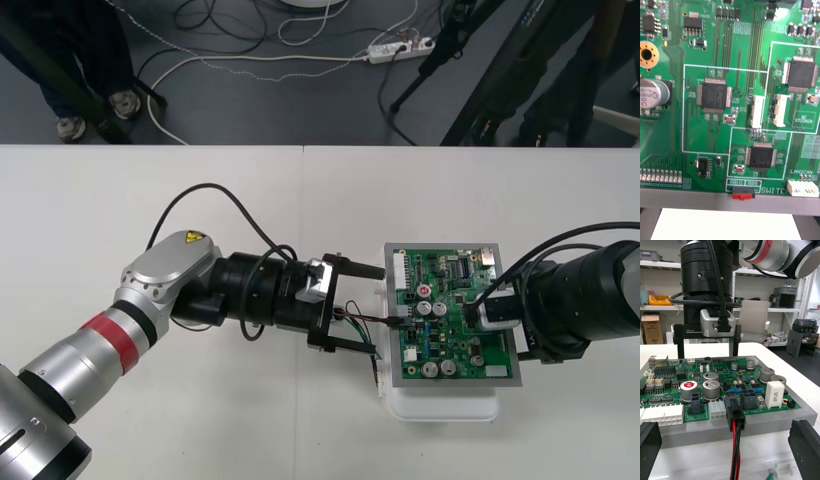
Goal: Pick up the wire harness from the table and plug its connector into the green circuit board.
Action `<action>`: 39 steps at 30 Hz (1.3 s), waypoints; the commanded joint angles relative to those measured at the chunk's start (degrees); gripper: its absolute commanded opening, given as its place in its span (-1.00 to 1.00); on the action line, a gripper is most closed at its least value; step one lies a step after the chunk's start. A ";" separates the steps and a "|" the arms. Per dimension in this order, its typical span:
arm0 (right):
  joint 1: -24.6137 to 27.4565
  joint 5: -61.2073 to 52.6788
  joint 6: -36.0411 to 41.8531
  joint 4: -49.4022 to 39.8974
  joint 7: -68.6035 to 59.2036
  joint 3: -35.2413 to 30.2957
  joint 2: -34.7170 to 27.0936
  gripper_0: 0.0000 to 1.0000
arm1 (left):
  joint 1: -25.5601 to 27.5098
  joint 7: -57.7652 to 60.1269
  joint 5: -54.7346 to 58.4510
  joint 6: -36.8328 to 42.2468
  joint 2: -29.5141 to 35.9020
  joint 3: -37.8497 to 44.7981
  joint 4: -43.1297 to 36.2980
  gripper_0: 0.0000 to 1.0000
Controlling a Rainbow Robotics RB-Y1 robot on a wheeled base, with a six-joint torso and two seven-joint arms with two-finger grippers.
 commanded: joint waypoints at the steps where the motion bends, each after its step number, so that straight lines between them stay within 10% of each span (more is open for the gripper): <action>1: -0.11 0.07 -0.31 -0.41 -1.39 -3.36 -2.12 1.00 | -1.83 -1.28 1.66 0.12 2.35 -1.32 -0.74 1.00; 39: 13.60 -41.68 3.91 4.60 12.67 -28.32 -13.90 1.00 | 10.91 1.71 1.75 -6.47 23.62 6.41 -11.46 1.00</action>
